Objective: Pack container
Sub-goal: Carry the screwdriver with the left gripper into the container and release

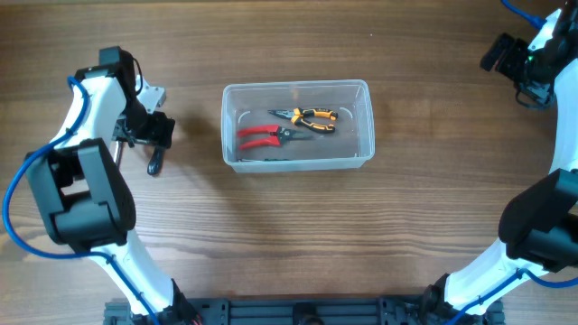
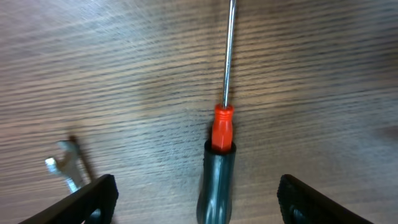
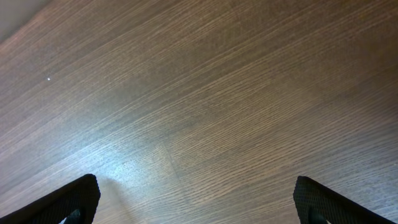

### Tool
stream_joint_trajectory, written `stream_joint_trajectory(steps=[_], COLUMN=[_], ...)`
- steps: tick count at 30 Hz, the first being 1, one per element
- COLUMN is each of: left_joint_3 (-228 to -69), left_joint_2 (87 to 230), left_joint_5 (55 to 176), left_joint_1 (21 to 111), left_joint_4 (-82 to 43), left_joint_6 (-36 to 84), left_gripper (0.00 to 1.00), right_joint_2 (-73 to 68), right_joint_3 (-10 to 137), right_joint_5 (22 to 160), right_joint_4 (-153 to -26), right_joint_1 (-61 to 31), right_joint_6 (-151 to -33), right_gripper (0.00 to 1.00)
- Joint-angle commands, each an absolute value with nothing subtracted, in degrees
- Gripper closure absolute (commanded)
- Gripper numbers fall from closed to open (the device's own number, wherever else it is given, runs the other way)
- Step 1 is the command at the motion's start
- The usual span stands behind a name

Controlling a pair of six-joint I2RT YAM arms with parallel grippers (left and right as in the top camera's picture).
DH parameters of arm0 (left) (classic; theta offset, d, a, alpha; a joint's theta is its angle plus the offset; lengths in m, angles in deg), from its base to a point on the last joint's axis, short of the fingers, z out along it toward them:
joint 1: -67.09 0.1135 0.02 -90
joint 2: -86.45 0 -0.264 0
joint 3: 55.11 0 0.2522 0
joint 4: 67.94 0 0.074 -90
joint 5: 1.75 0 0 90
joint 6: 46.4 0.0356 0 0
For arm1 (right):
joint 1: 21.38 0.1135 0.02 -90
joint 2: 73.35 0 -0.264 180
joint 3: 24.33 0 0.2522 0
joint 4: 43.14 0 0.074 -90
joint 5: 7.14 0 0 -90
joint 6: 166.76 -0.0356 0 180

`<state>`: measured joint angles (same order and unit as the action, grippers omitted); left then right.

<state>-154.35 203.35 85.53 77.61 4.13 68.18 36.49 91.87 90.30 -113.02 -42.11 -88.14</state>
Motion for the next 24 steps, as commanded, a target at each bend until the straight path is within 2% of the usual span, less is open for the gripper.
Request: stream_joint_trajectory(steps=[1, 6, 9, 11, 12, 13, 17, 18, 19, 20, 24], left_joint_3=[-153.36, -150.76, -149.60, -149.38, -149.38, -149.38, -149.38, -149.38, -149.41, -149.41, -149.95], left_joint_2=[205.67, 207.99, 209.61, 209.82, 209.91, 209.91, 209.91, 209.91, 209.89, 209.89, 208.21], left_joint_5=[86.22, 86.25, 86.22, 86.20, 86.20, 86.20, 86.20, 86.20, 86.20, 86.20, 86.20], left_joint_1=[77.70, 77.70, 77.70, 77.72, 77.72, 77.70, 77.70, 77.70, 77.70, 77.70, 77.35], left_joint_4=[4.26, 1.03, -0.64, -1.29, -1.25, -1.27, -0.81, -0.68, -0.61, -0.57, 0.89], left_joint_6=[67.55, 68.90, 68.92, 69.14, 70.45, 70.45, 70.45, 70.45, 70.45, 70.41, 70.37], left_gripper=[0.16, 0.16, 0.20, 0.28, 0.40, 0.47, 0.69, 0.76, 0.90, 0.96, 0.96], right_joint_2=[37.15, 37.15, 37.15, 37.15, 37.15, 37.15, 37.15, 37.15, 37.15, 37.15, 37.15], right_joint_3=[91.67, 91.67, 91.67, 91.67, 91.67, 91.67, 91.67, 91.67, 91.67, 91.67, 91.67], right_joint_5=[90.17, 90.17, 90.17, 90.17, 90.17, 90.17, 90.17, 90.17, 90.17, 90.17, 90.17], right_joint_4=[-112.78, -112.78, -112.78, -112.78, -112.78, -112.78, -112.78, -112.78, -112.78, -112.78, -112.78], right_joint_1=[-41.84, -41.84, -41.84, -41.84, -41.87, -41.84, -41.84, -41.84, -41.84, -41.84, -41.84], right_joint_6=[-88.92, -88.92, -88.92, -88.92, -88.94, -88.94, -88.94, -88.92, -88.92, -88.92, -88.92], right_gripper=[0.00, 0.00, 0.00, 0.00, 0.00, 0.00, 0.00, 0.00, 0.00, 0.00, 0.00])
